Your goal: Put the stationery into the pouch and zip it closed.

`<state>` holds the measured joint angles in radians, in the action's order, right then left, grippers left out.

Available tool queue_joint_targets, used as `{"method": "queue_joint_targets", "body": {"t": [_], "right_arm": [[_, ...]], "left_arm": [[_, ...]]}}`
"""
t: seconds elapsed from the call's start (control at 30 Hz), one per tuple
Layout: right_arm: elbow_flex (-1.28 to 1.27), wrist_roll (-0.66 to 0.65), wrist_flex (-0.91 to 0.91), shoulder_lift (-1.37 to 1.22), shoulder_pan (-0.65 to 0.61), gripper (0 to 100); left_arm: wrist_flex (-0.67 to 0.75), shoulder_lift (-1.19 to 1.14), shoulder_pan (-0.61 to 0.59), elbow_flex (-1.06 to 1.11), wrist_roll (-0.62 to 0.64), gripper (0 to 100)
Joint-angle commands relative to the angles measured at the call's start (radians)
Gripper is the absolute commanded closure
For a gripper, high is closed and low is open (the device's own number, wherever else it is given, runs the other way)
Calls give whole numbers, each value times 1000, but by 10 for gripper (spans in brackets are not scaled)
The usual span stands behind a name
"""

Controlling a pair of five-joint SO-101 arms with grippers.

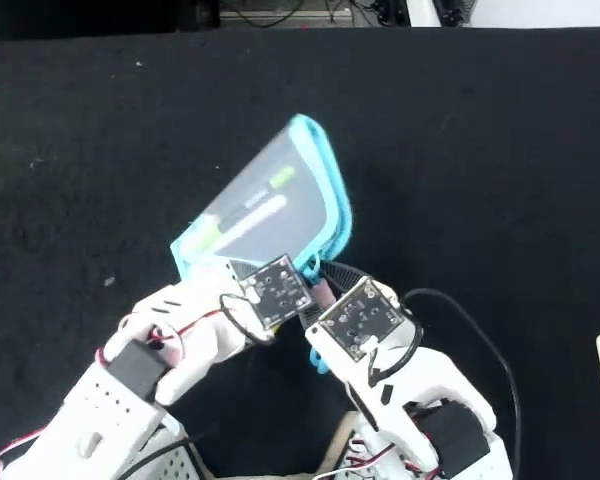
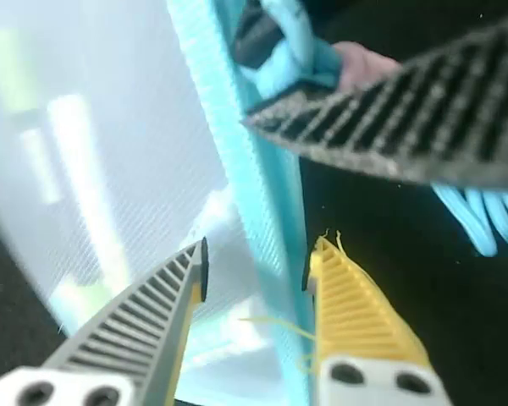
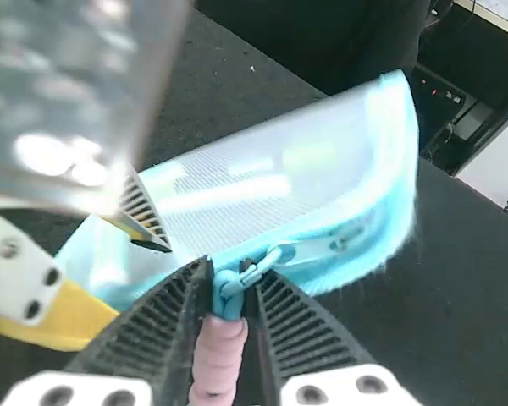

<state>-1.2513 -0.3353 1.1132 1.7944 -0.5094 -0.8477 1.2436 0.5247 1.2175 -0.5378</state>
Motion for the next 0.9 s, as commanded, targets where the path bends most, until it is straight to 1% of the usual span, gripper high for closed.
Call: {"method": "queue_joint_targets", "body": {"t": [0.0, 0.1, 0.17, 0.33, 0.5, 0.77, 0.87], "right_arm": [[12, 0, -3, 18, 9, 988], [13, 0, 0, 18, 9, 988], [13, 0, 0, 18, 9, 988], [10, 0, 0, 18, 9, 988], [7, 0, -2, 18, 9, 988], [5, 2, -3, 18, 8, 988], [5, 2, -6, 18, 8, 988]], "left_arm": [[124, -109, 4, -22, 8, 797], [204, -150, -28, -22, 5, 798], [232, -163, -58, -21, 5, 798], [232, -146, -124, -10, 3, 798], [110, -61, -136, -16, 3, 798], [-106, 222, -125, -16, 5, 795], [-175, 305, -79, -7, 5, 794]]}}
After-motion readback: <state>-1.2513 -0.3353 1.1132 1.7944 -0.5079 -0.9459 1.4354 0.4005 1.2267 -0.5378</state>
